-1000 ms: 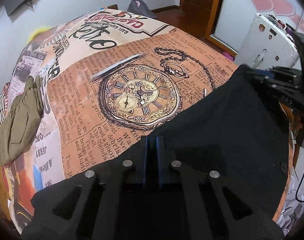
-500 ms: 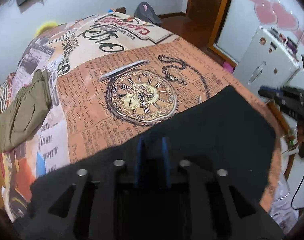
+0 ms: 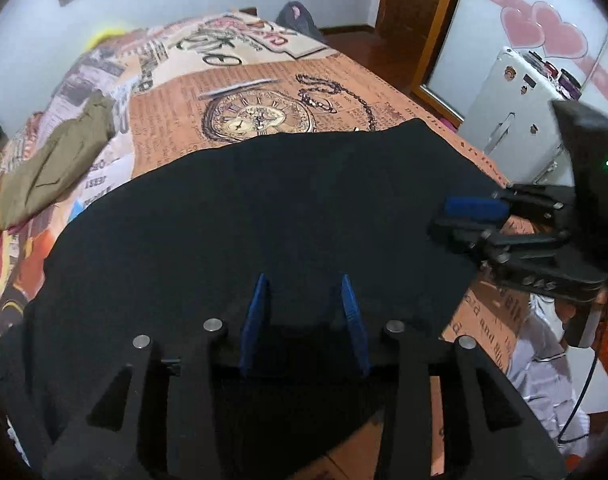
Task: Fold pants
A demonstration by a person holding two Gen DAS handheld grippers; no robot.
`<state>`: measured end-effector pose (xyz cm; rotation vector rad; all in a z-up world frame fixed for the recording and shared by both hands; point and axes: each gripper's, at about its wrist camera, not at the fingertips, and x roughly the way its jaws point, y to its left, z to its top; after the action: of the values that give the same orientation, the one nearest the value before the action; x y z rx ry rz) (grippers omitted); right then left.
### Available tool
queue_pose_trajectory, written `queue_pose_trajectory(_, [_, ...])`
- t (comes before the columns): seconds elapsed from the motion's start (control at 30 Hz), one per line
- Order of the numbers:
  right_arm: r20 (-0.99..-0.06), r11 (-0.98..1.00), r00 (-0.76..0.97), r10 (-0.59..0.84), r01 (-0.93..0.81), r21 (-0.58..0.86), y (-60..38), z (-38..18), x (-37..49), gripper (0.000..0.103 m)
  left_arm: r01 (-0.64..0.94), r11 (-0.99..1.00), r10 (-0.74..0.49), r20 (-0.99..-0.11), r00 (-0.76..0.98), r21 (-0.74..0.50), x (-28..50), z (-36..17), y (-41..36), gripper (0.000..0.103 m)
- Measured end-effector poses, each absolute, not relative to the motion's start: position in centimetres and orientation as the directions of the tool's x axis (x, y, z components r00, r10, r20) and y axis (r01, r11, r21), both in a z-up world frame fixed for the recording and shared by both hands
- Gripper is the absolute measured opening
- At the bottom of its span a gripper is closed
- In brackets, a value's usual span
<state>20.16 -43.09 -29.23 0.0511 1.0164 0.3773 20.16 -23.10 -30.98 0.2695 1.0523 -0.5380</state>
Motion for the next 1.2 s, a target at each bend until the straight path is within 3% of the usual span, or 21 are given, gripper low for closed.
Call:
queue_pose_trajectory(0.13, [-0.823,0.945,0.473,0.313,-0.238,0.223,-44.2,-29.6,19.4,0.032,0.53,0.848,-0.286,-0.863,0.416,-0.025,18.7,-31.1,-23.1,0.044])
queue_pose_trajectory(0.4, [-0.797,0.957,0.538,0.275,-0.235,0.172,-44.5,-25.0,17.9,0.033,0.401,0.908,-0.323,-0.813,0.484,-0.122,18.9,-27.3,-17.7,0.045])
queue_pose_trajectory(0.53, [-0.764,0.952,0.579,0.284,-0.266,0.153,-43.0,-22.2,18.5,0.034,0.287,0.953,-0.254,-0.76,0.598,-0.094,18.8,-24.3,-11.1,0.059])
queue_pose_trajectory(0.67, [-0.735,0.94,0.606,0.303,-0.316,0.127,-39.9,-20.3,19.8,0.037,0.152,0.986,-0.151,-0.734,0.662,-0.066,19.0,-22.9,-3.3,0.063])
queue_pose_trajectory(0.97, [-0.736,0.879,0.555,0.388,-0.464,0.114,-29.1,-19.2,24.6,0.042,-0.111,0.994,0.055,-0.786,0.616,-0.017,21.0,-25.9,13.2,0.067])
queue_pose_trajectory(1.2, [-0.783,0.803,0.446,0.434,-0.585,0.112,-19.6,-21.7,29.4,0.047,-0.17,0.981,0.014,-0.846,0.534,-0.091,23.6,-30.5,18.6,0.08])
